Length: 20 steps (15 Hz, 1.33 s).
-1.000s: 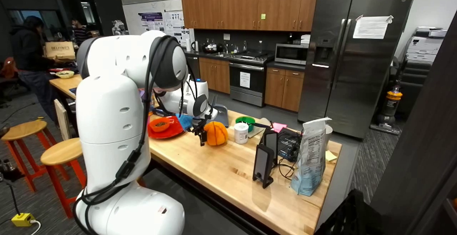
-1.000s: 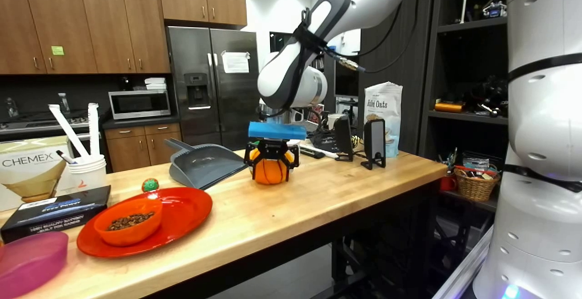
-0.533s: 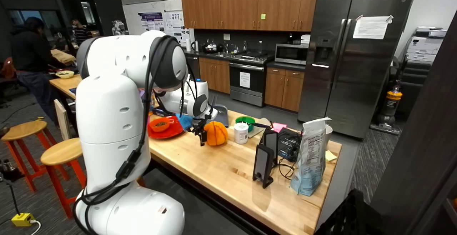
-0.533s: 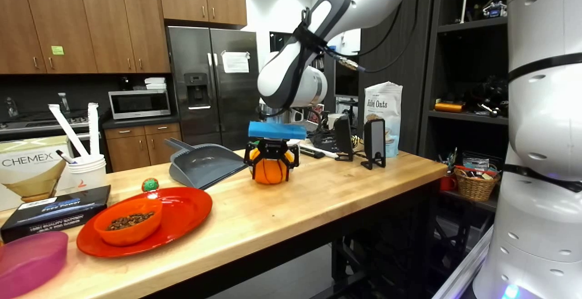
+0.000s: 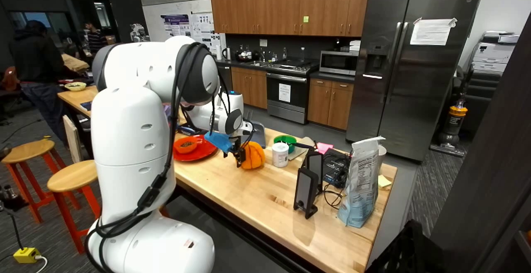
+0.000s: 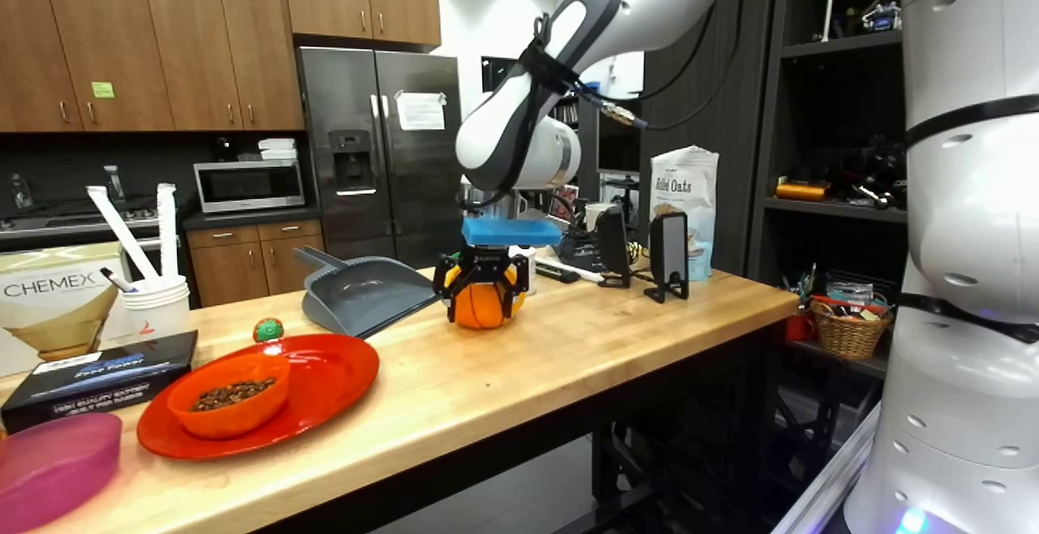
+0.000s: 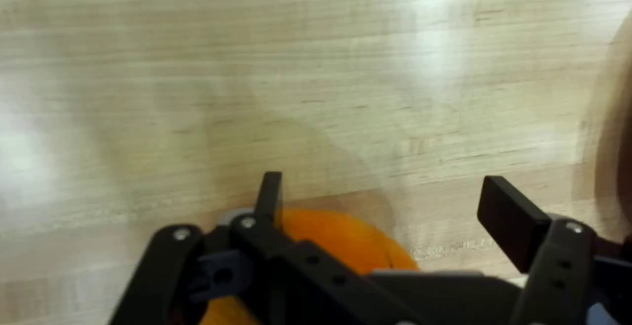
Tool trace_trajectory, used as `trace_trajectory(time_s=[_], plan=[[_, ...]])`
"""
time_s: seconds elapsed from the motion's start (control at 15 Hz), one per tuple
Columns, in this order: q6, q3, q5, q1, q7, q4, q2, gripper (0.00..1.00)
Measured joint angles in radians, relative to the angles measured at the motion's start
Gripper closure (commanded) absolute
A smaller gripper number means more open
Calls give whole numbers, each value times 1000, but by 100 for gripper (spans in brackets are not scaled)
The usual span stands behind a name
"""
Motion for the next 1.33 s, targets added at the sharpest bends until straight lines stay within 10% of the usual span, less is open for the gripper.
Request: trace_trajectory(time_s=[0.47, 1.33], plan=[[-163, -10, 4, -16, -394, 102, 46, 0], [-81, 19, 9, 39, -374, -108, -49, 0]])
